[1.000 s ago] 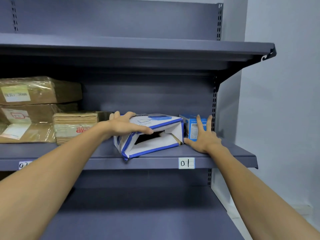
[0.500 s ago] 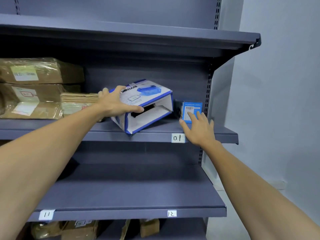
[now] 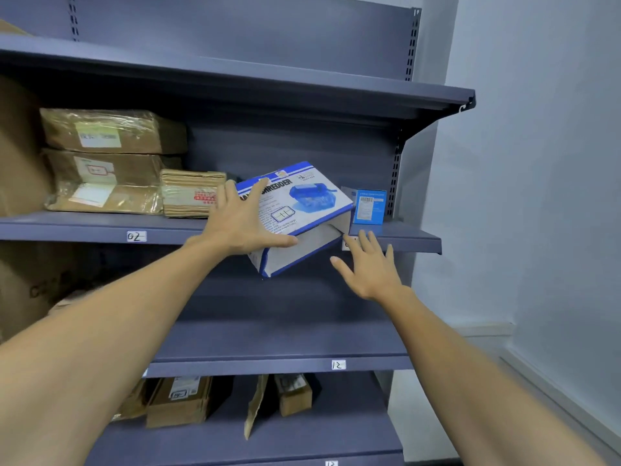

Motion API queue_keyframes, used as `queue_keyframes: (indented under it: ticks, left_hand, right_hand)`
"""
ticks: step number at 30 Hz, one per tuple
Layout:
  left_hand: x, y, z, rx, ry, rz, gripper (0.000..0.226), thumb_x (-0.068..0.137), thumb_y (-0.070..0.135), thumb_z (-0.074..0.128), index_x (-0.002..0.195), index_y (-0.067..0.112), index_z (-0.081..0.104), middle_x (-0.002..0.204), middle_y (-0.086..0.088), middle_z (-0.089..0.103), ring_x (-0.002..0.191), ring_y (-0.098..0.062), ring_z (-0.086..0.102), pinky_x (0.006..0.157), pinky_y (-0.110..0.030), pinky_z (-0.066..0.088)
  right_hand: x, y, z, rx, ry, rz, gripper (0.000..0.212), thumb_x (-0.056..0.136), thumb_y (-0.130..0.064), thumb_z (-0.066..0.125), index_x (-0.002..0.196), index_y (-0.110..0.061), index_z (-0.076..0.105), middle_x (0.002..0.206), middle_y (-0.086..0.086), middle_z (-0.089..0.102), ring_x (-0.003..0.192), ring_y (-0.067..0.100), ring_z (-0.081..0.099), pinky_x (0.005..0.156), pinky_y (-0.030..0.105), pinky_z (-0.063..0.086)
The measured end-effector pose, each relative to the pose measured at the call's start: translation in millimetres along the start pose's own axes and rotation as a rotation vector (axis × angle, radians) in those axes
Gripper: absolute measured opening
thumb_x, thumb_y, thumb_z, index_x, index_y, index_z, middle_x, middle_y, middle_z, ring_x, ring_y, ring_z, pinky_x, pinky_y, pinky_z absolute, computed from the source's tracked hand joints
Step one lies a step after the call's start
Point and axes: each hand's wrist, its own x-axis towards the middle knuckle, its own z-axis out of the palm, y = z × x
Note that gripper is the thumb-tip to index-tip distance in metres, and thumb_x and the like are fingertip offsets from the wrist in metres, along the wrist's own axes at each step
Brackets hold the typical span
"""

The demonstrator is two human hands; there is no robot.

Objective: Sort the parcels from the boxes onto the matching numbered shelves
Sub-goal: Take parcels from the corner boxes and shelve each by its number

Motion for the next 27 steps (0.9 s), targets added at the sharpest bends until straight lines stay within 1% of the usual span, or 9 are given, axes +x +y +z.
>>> queue_keyframes:
  ticks: [2, 5, 8, 10, 13, 17, 19, 22, 27]
  left_hand:
    - [-15.8, -8.7, 0.7, 0.001, 0.015, 0.016, 0.129, 0.057, 0.082, 0.072, 0.158, 0.036, 0.005, 0.157, -0.018, 0.010, 0.148, -0.033, 0.004, 0.116, -0.052, 0.022]
    - [-40.1, -22.5, 2.5, 0.001, 0.030, 0.031, 0.128, 0.058, 0.082, 0.072, 0.157, 0.036, 0.006, 0.155, -0.019, 0.012, 0.147, -0.034, 0.005, 0.114, -0.053, 0.024]
    - [-66.5, -36.1, 5.2, 0.018, 0.057, 0.056, 0.128, 0.057, 0.084, 0.071, 0.157, 0.035, 0.007, 0.148, -0.016, 0.017, 0.141, -0.032, 0.012, 0.109, -0.051, 0.029]
    - [-84.1, -45.9, 8.6, 0.020, 0.076, 0.054, 0.132, 0.052, 0.089, 0.065, 0.156, 0.035, 0.006, 0.147, -0.015, 0.017, 0.139, -0.032, 0.014, 0.107, -0.050, 0.030]
    - [-110.6, -61.8, 13.7, 0.034, 0.108, 0.031, 0.134, 0.044, 0.094, 0.049, 0.156, 0.035, 0.006, 0.144, -0.013, 0.016, 0.136, -0.031, 0.016, 0.105, -0.048, 0.032]
    - [-141.8, -86.5, 22.5, 0.064, 0.136, 0.012, 0.131, 0.046, 0.095, 0.043, 0.155, 0.032, 0.011, 0.146, -0.014, 0.014, 0.138, -0.032, 0.015, 0.105, -0.051, 0.034]
    - [-154.3, -99.9, 25.1, 0.077, 0.134, -0.016, 0.130, 0.047, 0.096, 0.042, 0.155, 0.031, 0.010, 0.148, -0.015, 0.011, 0.140, -0.033, 0.011, 0.107, -0.053, 0.032]
    - [-166.8, -118.0, 29.1, 0.122, 0.077, -0.088, 0.132, 0.046, 0.098, 0.037, 0.156, 0.033, 0.005, 0.151, -0.015, 0.004, 0.143, -0.033, 0.004, 0.111, -0.054, 0.027]
    - [-172.6, -143.6, 40.2, 0.167, -0.003, -0.245, 0.134, 0.048, 0.099, 0.042, 0.156, 0.033, -0.001, 0.154, -0.018, 0.004, 0.144, -0.036, 0.007, 0.113, -0.052, 0.024]
  right_hand:
    - [-15.4, -8.4, 1.1, -0.001, -0.004, 0.009, 0.068, 0.103, -0.059, 0.030, 0.160, -0.024, 0.016, 0.168, 0.011, 0.007, 0.155, 0.026, -0.004, 0.121, 0.058, 0.003]
    - [-39.0, -22.9, 6.7, 0.017, -0.018, 0.012, 0.068, 0.102, -0.058, 0.032, 0.159, -0.023, 0.018, 0.167, 0.011, 0.008, 0.155, 0.027, -0.003, 0.121, 0.060, 0.004]
    - [-62.5, -40.9, 15.7, 0.057, -0.058, 0.019, 0.069, 0.103, -0.057, 0.033, 0.159, -0.020, 0.018, 0.167, 0.012, 0.008, 0.155, 0.028, -0.001, 0.121, 0.060, 0.008]
    - [-75.4, -53.8, 23.5, 0.082, -0.083, 0.022, 0.071, 0.103, -0.056, 0.034, 0.159, -0.017, 0.015, 0.167, 0.012, 0.008, 0.155, 0.028, -0.001, 0.120, 0.060, 0.009]
    - [-91.1, -73.8, 35.2, 0.112, -0.094, 0.020, 0.074, 0.103, -0.056, 0.036, 0.159, -0.013, 0.012, 0.167, 0.011, 0.009, 0.155, 0.027, 0.001, 0.120, 0.060, 0.011]
    - [-108.0, -92.7, 51.8, 0.134, -0.114, -0.008, 0.074, 0.103, -0.055, 0.036, 0.159, -0.013, 0.011, 0.167, 0.010, 0.010, 0.154, 0.026, 0.002, 0.120, 0.060, 0.013]
    - [-113.8, -101.6, 58.8, 0.111, -0.156, -0.034, 0.073, 0.103, -0.056, 0.035, 0.159, -0.015, 0.011, 0.167, 0.009, 0.008, 0.154, 0.026, 0.000, 0.120, 0.061, 0.013]
    - [-118.1, -114.1, 68.9, 0.082, -0.232, -0.079, 0.071, 0.103, -0.058, 0.033, 0.160, -0.021, 0.012, 0.168, 0.010, 0.005, 0.154, 0.028, -0.003, 0.119, 0.061, 0.011]
    - [-110.2, -131.4, 82.1, 0.080, -0.310, -0.138, 0.070, 0.103, -0.058, 0.034, 0.160, -0.026, 0.010, 0.168, 0.009, 0.004, 0.154, 0.028, -0.006, 0.120, 0.061, 0.007]
